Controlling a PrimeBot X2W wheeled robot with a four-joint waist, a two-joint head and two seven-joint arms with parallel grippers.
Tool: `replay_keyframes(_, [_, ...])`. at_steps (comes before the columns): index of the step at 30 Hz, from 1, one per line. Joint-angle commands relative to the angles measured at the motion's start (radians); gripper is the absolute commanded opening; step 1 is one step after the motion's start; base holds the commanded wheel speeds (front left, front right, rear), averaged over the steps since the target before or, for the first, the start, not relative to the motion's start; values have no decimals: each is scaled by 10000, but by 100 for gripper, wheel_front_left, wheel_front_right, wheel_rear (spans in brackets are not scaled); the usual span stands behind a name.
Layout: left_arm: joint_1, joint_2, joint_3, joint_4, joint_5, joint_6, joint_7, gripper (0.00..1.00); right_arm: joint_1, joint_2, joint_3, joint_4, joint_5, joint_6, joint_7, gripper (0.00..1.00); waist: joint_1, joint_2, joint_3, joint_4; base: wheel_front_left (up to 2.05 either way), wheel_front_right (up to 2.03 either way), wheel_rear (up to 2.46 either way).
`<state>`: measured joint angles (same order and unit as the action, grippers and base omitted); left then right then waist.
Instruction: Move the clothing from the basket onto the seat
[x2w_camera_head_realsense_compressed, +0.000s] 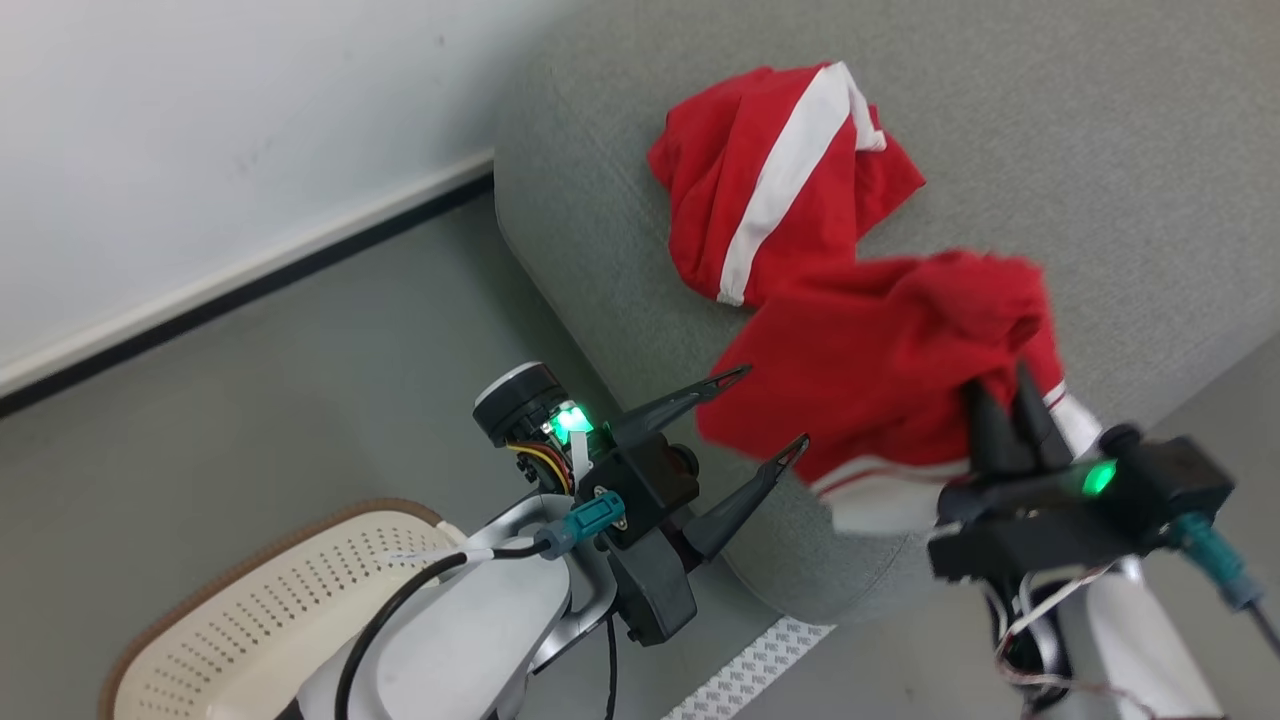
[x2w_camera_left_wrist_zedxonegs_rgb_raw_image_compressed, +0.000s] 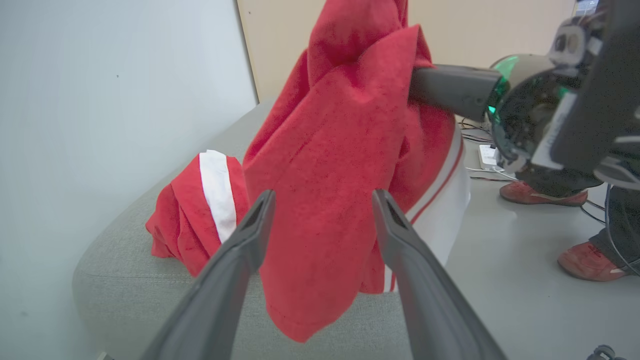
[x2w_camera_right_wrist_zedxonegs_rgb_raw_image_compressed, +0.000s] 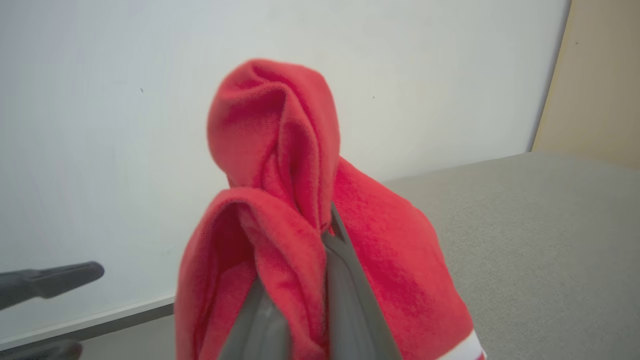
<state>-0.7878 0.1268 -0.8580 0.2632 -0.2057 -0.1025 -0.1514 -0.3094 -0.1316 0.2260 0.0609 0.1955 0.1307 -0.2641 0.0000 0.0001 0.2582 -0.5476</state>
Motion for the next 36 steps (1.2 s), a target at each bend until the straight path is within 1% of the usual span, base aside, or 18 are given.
replay_keyframes(1, [-104, 117, -34, -20, 37, 30, 13, 100, -237, -14, -72, -62, 121, 1, -12, 0, 0, -1, 580, 17, 0, 0, 0])
replay_keyframes(2, [-214, 178, -48, -162, 51, 14, 186, 100, -686, -10, -521, -133, 523, 1, -12, 0, 0, -1, 998, 29, 0, 0, 0])
replay_keyframes(6, [-478, 414, -98, -458, 160, -17, 604, 100, -1859, -206, -1359, 14, 1063, 1, -12, 0, 0, -1, 1818, 65, 0, 0, 0])
replay_keyframes(7, [-640, 520, -103, -728, 163, -36, 953, 100, -2524, -331, -1641, 135, 1416, 1, -11, 0, 0, -1, 2315, 82, 0, 0, 0])
replay_keyframes(9, [-865, 613, -170, -1060, 225, -73, 1307, 100, -3183, -625, -1827, 386, 1638, 1, -11, 0, 0, -1, 2831, 146, 0, 0, 0])
replay_keyframes(12, [-1283, 690, -361, -1535, 272, -133, 1775, 100, -4135, -1138, -2184, 784, 1973, 1, -11, 0, 0, -1, 3552, 418, 0, 0, 0])
replay_keyframes(15, [-1806, 843, -510, -2044, 278, -176, 2287, 100, -5337, -1632, -2817, 1051, 2408, 1, -11, 0, 0, -1, 4425, 697, 0, 0, 0])
replay_keyframes(16, [-2082, 910, -595, -2295, 304, -209, 2511, 100, -5886, -1969, -3151, 1127, 2485, 1, -11, 0, 0, -1, 4826, 837, 0, 0, 0])
replay_keyframes(17, [-2209, 948, -632, -2432, 320, -221, 2588, 100, -6158, -2148, -3278, 1218, 2457, 1, -11, 0, 0, -1, 5001, 904, 0, 0, 0])
replay_keyframes(18, [-2490, 1095, -686, -2839, 342, -240, 2824, 100, -6903, -2603, -3606, 1463, 2460, 1, -11, 0, 0, -1, 5454, 1085, 0, 0, 0])
replay_keyframes(20, [-2620, 1210, -693, -3078, 363, -247, 2929, 100, -7332, -2792, -3857, 1772, 2457, 1, -11, 0, 0, -1, 5680, 1137, 0, 0, 0])
replay_keyframes(23, [-2697, 1340, -637, -3330, 406, -200, 3051, 100, -7790, -2942, -3997, 2504, 2371, 1, -11, 0, 0, -1, 5942, 1198, 0, 0, 0])
replay_keyframes(25, [-2665, 1444, -620, -3418, 422, -138, 3106, 100, -7991, -2941, -3900, 3106, 2318, 1, -11, 0, 0, -1, 6061, 1219, 0, 0, 0])
replay_keyframes(27, [-2643, 1518, -664, -3504, 453, -134, 3183, 100, -8151, -2800, -3805, 3795, 2261, 1, -11, 0, 0, -1, 6171, 1212, 0, 0, 0])
replay_keyframes(31, [-2690, 1620, -780, -3614, 474, -146, 3351, 100, -8409, -2514, -3243, 4939, 2437, 1, -11, 0, 0, -1, 6285, 1168, 0, 0, 0])
replay_keyframes(36, [-2783, 1597, -836, -3648, 451, -144, 3488, 100, -8518, -2274, -2976, 5840, 2498, -1, -11, 0, 0, -1, 6333, 1133, 0, 0, 0])
